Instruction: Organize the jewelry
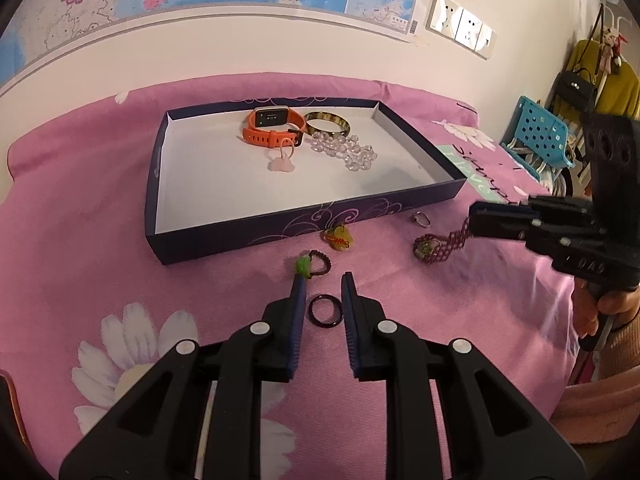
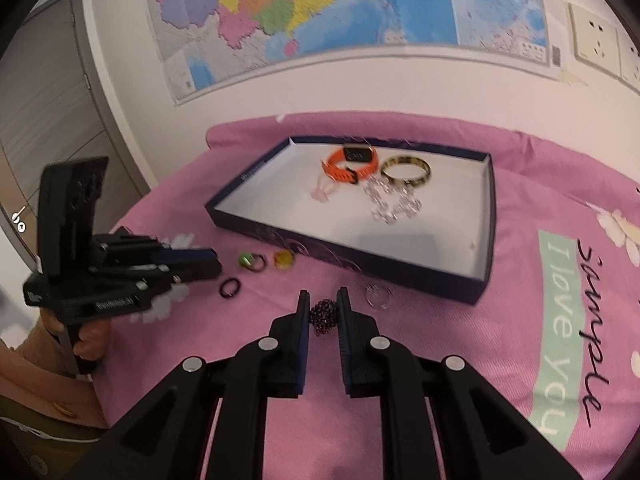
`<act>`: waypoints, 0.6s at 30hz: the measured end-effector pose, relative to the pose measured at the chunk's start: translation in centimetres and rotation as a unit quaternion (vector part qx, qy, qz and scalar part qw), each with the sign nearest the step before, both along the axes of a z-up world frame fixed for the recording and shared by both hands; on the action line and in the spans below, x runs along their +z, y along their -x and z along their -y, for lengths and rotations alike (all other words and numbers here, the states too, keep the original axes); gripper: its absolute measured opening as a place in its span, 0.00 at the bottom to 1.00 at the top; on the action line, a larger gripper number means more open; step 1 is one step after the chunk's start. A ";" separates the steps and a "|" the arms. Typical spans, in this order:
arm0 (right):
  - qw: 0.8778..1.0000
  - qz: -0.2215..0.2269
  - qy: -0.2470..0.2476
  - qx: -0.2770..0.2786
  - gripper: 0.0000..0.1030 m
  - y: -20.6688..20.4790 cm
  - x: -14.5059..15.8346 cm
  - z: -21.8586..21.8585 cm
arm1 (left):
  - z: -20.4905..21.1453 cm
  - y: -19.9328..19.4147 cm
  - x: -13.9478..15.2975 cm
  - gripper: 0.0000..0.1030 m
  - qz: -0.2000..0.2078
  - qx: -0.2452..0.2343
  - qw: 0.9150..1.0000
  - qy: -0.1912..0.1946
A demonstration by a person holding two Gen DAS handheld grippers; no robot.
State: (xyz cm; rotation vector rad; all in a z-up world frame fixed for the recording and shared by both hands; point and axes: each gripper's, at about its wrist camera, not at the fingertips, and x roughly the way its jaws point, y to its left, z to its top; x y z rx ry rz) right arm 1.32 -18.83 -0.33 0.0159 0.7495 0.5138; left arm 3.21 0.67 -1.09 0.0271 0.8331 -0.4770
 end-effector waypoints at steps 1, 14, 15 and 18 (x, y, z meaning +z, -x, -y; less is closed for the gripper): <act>1.000 0.002 -0.003 0.002 0.11 0.0 0.2 -0.1 | 0.0 0.1 -0.1 0.30 -0.001 -0.001 1.000 -0.001; 0.999 0.002 -0.048 0.005 0.11 -1.7 1.0 -0.3 | 1.4 -0.2 -1.9 0.35 -0.017 -0.019 0.999 -0.039; 0.999 0.002 -0.048 0.004 0.11 -1.7 1.0 -0.3 | 1.4 -0.3 -1.9 0.35 -0.017 -0.019 0.999 -0.040; 0.999 0.001 -0.052 0.003 0.11 -1.8 1.1 -0.2 | 1.7 -0.4 -2.1 0.27 -0.014 -0.015 0.998 -0.055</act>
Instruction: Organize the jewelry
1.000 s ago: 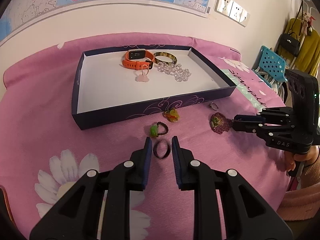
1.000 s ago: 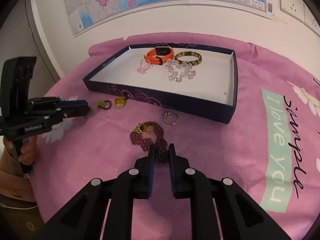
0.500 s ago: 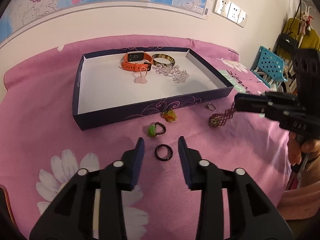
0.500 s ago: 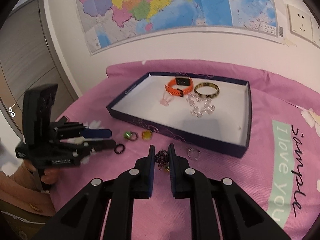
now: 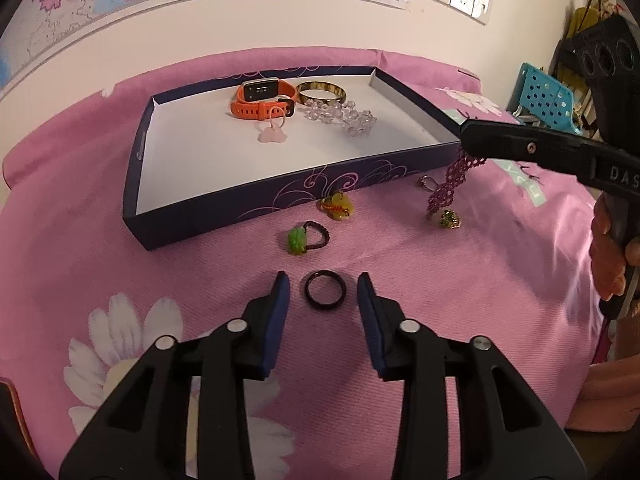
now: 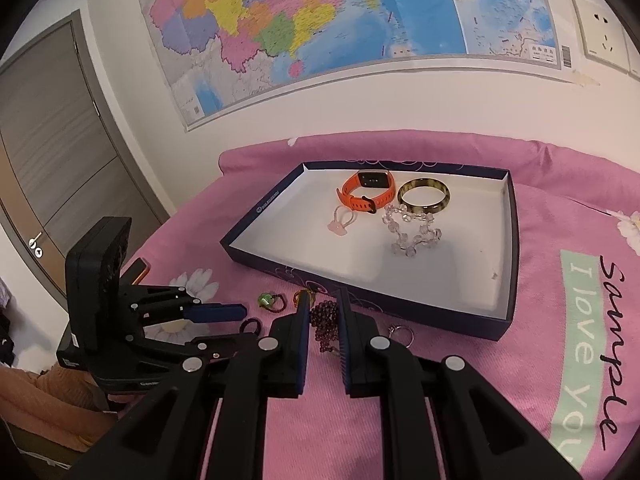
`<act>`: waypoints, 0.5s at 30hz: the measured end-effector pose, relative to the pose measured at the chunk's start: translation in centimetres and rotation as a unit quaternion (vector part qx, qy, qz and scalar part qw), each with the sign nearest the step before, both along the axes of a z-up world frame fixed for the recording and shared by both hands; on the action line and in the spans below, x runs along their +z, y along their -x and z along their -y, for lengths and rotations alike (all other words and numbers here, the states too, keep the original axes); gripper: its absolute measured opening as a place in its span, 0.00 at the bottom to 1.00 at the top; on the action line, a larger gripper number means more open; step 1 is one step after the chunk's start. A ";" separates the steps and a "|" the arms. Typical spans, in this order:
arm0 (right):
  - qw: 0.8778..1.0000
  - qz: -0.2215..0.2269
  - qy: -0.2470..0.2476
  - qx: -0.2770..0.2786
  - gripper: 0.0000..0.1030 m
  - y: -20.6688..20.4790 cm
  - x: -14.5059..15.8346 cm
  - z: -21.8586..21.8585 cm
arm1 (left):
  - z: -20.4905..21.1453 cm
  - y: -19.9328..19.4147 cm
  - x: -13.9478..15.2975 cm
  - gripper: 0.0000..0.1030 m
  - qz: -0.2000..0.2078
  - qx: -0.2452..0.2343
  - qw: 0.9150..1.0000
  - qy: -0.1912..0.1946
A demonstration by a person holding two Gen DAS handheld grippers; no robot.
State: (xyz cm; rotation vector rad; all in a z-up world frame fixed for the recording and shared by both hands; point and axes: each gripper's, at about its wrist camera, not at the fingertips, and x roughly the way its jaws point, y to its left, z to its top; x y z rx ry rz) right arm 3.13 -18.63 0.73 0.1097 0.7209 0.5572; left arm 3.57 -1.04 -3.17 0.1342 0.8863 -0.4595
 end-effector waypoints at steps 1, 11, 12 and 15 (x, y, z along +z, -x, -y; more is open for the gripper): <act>1.000 -0.001 0.000 -0.001 0.11 0.0 0.0 0.0 | 0.1 0.0 0.0 0.24 0.002 0.003 1.000 -0.007; 1.000 0.001 -0.001 -0.002 0.11 -0.2 0.4 0.4 | -0.1 0.2 0.7 0.22 0.005 0.010 1.000 0.003; 1.000 0.003 -0.003 -0.002 0.11 -0.2 0.6 0.5 | -0.1 0.2 1.1 0.22 0.008 0.009 1.000 0.007; 1.000 0.010 -0.002 -0.002 0.11 -0.4 1.2 0.7 | -0.2 0.2 2.2 0.22 0.020 0.005 1.000 0.020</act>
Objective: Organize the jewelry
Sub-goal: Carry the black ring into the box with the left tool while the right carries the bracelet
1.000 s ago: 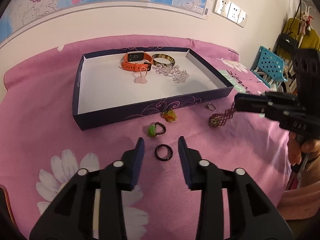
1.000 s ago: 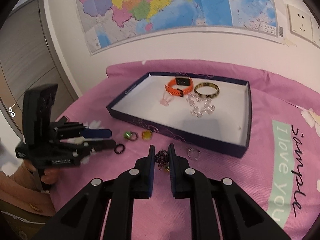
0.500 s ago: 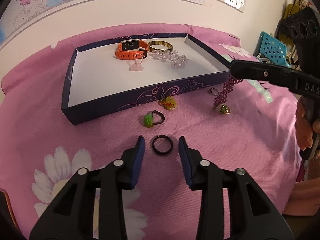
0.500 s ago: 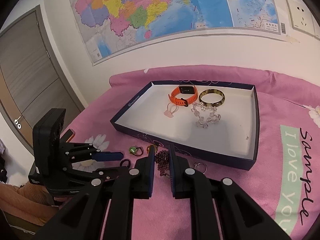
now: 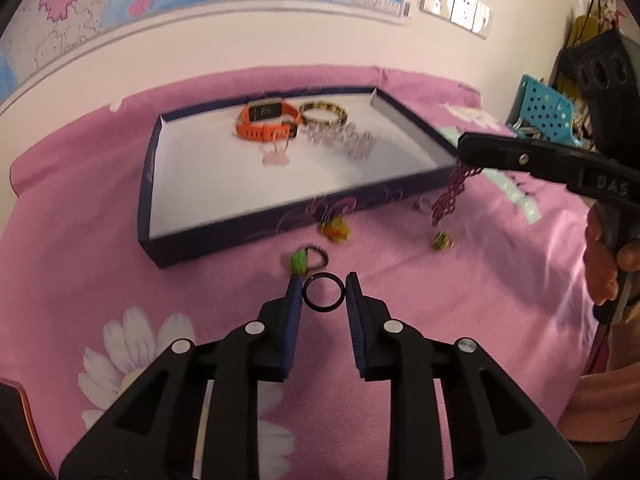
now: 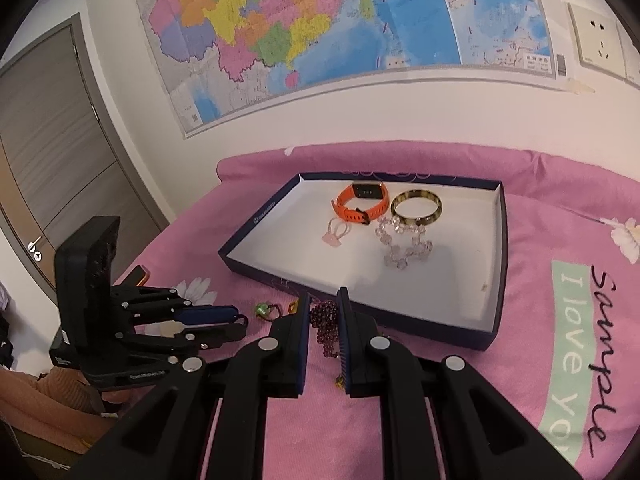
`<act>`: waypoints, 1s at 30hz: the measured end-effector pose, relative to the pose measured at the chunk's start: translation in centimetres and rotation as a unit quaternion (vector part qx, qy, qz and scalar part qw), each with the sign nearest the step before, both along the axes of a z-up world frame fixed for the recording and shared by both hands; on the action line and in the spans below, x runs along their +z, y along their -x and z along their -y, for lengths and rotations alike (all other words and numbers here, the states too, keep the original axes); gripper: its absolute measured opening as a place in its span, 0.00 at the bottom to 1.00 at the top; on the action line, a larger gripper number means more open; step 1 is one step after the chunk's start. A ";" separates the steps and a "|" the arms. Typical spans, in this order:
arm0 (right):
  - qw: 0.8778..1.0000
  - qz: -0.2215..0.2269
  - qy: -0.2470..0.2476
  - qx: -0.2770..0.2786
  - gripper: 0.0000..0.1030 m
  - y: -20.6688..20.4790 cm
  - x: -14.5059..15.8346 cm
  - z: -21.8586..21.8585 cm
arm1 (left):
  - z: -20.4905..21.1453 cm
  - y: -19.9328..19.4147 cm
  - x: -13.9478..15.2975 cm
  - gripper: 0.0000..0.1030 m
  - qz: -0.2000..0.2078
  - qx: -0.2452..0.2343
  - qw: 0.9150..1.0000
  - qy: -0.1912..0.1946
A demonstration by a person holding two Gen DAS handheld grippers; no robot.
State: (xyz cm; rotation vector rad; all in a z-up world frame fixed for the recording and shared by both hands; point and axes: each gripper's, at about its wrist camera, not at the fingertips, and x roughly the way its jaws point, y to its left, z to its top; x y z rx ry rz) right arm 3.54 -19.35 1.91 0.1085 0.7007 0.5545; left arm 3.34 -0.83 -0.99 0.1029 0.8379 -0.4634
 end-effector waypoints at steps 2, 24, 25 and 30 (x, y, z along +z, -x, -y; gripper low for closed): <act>1.000 0.005 0.002 0.000 0.11 -0.2 0.4 0.1 | -0.1 -0.2 0.8 0.22 0.010 -0.002 1.000 0.005; 1.000 0.018 0.007 0.011 0.11 -6.6 1.7 -0.9 | 1.7 -6.4 2.8 0.22 0.026 -0.006 1.000 -0.006; 1.000 0.016 0.008 0.012 0.11 -6.9 1.6 -1.1 | 1.8 -6.7 2.7 0.22 0.025 -0.005 1.000 -0.007; 1.000 0.008 0.009 0.013 0.11 -8.4 1.0 -1.7 | 2.2 -8.0 2.3 0.22 0.017 -0.001 1.000 -0.012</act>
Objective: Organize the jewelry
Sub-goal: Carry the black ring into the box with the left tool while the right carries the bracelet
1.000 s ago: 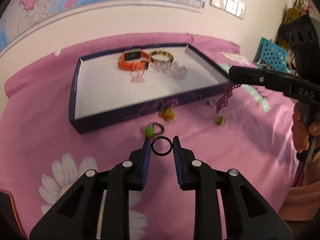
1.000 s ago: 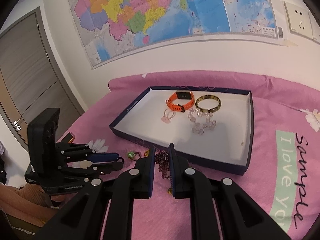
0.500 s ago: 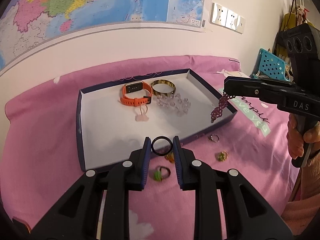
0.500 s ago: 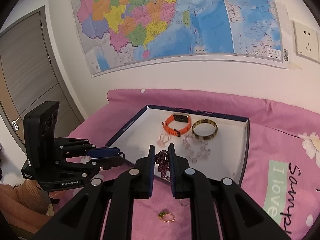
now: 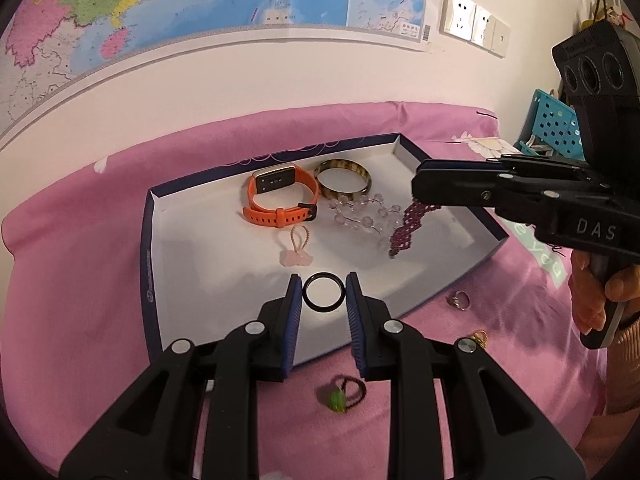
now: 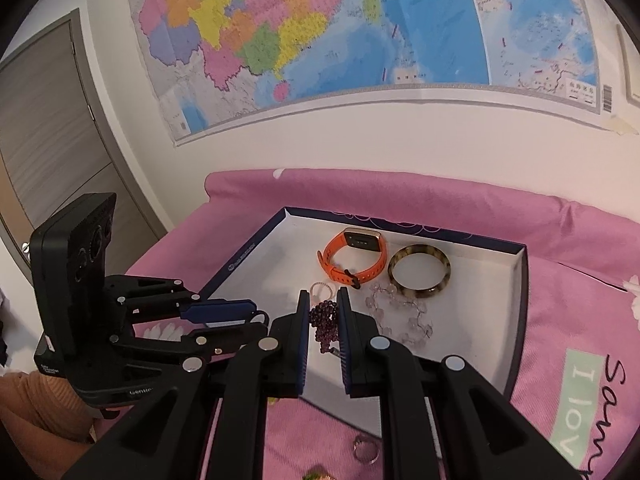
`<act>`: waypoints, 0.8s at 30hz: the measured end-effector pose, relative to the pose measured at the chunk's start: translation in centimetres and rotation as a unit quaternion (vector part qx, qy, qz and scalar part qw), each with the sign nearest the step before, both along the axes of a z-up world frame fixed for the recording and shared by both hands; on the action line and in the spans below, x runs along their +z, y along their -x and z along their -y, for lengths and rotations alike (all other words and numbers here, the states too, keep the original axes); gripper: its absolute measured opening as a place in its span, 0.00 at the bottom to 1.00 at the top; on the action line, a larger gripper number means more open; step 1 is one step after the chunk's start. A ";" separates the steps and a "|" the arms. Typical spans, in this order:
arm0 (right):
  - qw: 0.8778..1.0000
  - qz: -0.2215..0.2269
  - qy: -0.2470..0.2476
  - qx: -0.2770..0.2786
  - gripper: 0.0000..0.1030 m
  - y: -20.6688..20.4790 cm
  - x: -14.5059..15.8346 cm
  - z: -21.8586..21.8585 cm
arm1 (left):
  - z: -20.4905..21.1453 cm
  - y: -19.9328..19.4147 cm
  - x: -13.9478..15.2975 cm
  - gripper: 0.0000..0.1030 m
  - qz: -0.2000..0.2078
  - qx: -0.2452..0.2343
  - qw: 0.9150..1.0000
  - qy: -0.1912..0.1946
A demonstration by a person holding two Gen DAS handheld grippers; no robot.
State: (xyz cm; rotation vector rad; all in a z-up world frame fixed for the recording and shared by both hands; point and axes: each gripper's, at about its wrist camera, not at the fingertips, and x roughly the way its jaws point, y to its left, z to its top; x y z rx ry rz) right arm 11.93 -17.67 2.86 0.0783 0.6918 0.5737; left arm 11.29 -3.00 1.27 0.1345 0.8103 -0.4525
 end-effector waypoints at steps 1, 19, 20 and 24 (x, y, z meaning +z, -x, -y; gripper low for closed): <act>1.000 -0.001 -0.001 0.001 0.11 -0.3 -0.1 -0.1 | 0.0 -0.2 -0.1 0.22 -0.002 0.001 1.000 0.000; 1.000 -0.027 0.006 -0.001 0.11 -2.8 -2.1 0.2 | 0.8 -3.9 -2.5 0.22 -0.050 0.018 0.999 -0.008; 1.000 -0.030 0.009 -0.004 0.11 -2.8 -2.3 0.4 | 0.9 -4.0 -2.7 0.22 -0.053 0.019 0.998 -0.009; 0.999 -0.040 0.018 -0.013 0.11 -3.0 -2.8 1.1 | 0.8 -4.4 -3.2 0.22 -0.063 0.019 0.998 -0.009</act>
